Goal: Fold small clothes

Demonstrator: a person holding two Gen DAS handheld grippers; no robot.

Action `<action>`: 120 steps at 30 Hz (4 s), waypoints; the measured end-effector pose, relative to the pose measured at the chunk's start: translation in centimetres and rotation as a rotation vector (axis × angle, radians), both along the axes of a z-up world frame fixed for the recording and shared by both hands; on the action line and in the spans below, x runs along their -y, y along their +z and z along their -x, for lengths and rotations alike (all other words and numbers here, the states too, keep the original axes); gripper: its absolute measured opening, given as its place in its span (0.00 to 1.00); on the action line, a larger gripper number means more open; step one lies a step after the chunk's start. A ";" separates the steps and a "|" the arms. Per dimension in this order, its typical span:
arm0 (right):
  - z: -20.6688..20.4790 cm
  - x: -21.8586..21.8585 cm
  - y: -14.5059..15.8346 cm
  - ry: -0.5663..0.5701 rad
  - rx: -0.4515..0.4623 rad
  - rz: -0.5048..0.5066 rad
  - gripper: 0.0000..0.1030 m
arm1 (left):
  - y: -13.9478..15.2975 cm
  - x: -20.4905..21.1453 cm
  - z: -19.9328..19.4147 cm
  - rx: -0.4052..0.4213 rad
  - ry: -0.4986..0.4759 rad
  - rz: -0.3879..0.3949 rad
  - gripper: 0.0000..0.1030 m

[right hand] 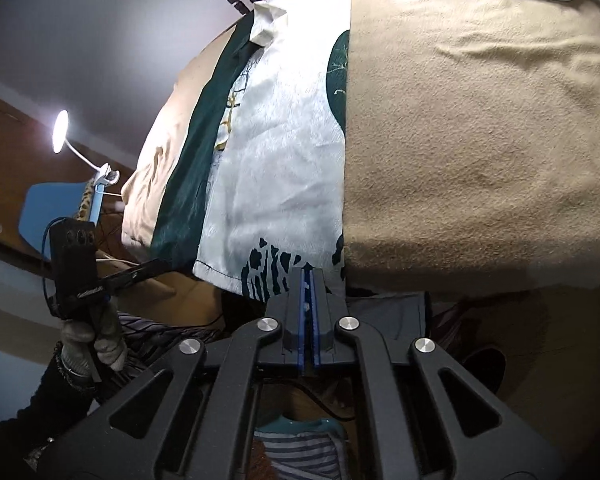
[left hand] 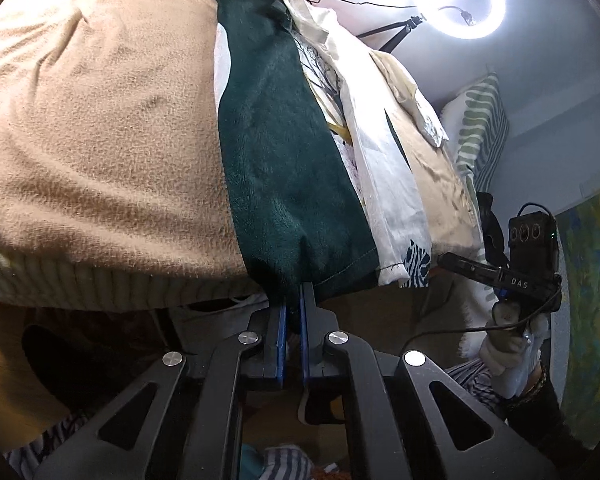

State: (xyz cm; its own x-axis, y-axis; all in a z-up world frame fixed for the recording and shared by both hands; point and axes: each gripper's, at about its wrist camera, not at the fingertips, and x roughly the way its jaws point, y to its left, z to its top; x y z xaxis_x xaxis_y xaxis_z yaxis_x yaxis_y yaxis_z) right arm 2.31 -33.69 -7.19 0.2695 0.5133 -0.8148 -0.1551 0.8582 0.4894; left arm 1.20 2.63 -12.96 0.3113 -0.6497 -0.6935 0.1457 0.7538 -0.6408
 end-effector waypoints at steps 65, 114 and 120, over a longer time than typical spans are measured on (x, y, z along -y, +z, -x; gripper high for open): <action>-25.5 1.3 3.3 -0.161 0.186 0.021 0.47 | 6.2 -4.0 -24.0 0.183 0.201 -0.156 0.07; -26.0 -5.1 1.1 0.057 0.290 0.279 0.05 | 2.3 0.1 -25.6 0.260 0.062 -0.367 0.01; -25.6 -5.7 1.8 0.081 0.305 0.255 0.05 | 3.1 -1.2 -24.5 0.284 0.094 -0.391 0.01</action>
State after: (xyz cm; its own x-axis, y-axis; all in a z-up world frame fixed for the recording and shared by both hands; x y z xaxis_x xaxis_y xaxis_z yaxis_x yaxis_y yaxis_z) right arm 27.88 -28.01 -5.44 0.4854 0.3342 -0.8079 -0.3319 0.9253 0.1833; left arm 25.72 3.85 -9.83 0.5685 -0.3179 -0.7588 0.1936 0.9481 -0.2521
